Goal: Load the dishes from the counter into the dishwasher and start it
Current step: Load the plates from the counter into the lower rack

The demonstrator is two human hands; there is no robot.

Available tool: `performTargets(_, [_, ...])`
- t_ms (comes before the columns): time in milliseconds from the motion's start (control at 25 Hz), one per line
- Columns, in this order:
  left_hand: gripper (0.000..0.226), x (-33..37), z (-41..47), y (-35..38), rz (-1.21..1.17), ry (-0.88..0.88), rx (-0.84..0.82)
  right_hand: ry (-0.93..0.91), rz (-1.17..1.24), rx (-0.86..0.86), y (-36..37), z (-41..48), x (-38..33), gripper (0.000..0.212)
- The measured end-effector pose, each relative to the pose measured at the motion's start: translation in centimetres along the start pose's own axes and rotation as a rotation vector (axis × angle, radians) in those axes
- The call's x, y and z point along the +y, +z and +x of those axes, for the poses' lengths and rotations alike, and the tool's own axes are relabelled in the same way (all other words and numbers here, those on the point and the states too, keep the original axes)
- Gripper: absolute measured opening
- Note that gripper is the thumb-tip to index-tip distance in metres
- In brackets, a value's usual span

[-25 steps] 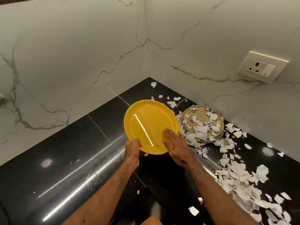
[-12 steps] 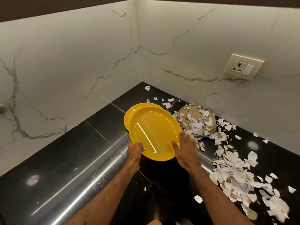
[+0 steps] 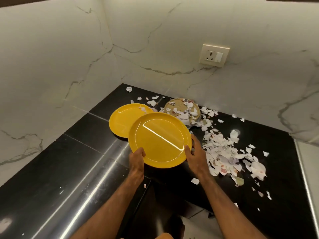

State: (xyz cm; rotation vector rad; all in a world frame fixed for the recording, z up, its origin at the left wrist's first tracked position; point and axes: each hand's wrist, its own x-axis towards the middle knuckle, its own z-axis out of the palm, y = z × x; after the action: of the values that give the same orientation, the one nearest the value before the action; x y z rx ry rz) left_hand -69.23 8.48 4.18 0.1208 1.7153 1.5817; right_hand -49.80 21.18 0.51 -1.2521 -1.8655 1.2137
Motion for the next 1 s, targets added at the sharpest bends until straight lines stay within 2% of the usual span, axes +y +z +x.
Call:
performTargets(40, [0.008,-0.5,-0.5,0.7,-0.015,0.024,-0.022,0.004,0.012,0.051,-0.8,-0.9,0.4,0.061])
performTargets(160, [0.036,-1.9,-2.0,3.1,-0.023,0.0,-0.11,0.04,0.01,0.215,-3.5,-3.9,1.7,0.058])
performTargets(320, [0.032,-3.8,-4.5,7.0,0.055,-0.027,-0.286,0.078,0.032,0.395,-7.8,-9.1,4.1,0.057])
performTargets(520, [0.039,-6.8,-8.5,12.7,0.211,-0.07,-0.508,0.194,0.028,0.629,-12.7,-16.3,7.2,0.057])
performTargets(720, [0.059,-9.6,-13.1,18.3,0.343,-0.048,-0.727,0.32,0.028,0.835,-17.2,-21.9,9.8,0.059])
performTargets(880, [0.062,-12.6,-18.3,22.7,0.452,-0.008,-0.891,0.394,0.08,1.005,-20.6,-28.2,12.3,0.057])
performTargets(1000, [0.049,-15.4,-23.1,25.5,0.579,0.092,-1.092,0.513,0.115,1.104,-23.6,-34.7,14.0,0.049])
